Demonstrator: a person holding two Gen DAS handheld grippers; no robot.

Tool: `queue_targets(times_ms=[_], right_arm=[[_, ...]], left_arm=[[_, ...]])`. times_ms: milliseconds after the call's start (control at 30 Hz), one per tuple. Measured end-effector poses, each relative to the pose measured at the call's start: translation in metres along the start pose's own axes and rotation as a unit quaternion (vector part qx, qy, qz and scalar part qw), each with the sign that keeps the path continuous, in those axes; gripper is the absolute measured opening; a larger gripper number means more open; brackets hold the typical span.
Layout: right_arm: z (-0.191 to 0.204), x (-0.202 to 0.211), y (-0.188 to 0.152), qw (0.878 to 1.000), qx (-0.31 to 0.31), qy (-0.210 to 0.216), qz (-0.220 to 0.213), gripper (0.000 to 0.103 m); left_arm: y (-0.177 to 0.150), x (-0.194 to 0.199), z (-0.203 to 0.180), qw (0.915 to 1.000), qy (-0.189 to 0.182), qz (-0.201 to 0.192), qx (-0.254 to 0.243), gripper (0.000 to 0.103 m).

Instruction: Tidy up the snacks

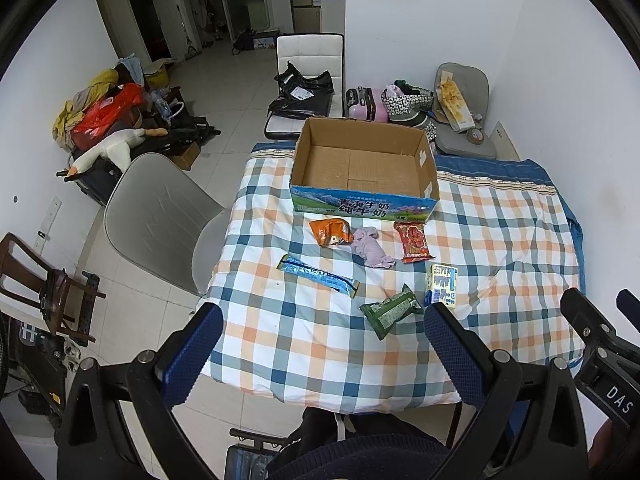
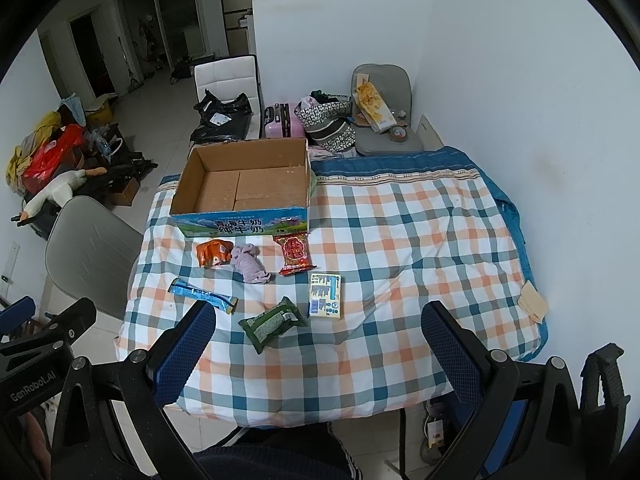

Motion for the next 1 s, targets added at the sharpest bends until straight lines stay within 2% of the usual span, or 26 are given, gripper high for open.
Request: queue_targets(times_ms=[800,867,1000], right_arm=[[0.0,0.004,-0.002,1.0,0.001,-0.001,-0.006,0.103],[0.004,0.006,0.007,1.0,0.001,-0.001,-0.007,0.103],[0.003,0.007,0.003,1.0,0.001,-0.001,-0.008,0.103]], left_arm=[[0.002,0.002,0.0,1.0,-0.001,-0.003,-0.001,0.103],[0.006,0.004,0.001,1.0,-0.002,-0.002,-0.002,0.103],[0.012,0.012,0.0,1.0,-0.005,-0.005,-0.001,0.103]])
Point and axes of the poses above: each gripper's, at about its wrist camera, not at the fingertips, and x roughly against the way its jaws point, z to its left, y to its top, the point moved 9 cm from there along -x, roughly the way its jaws point, and after that the axes turned 6 degrees about -x, right-handed, at the moved point
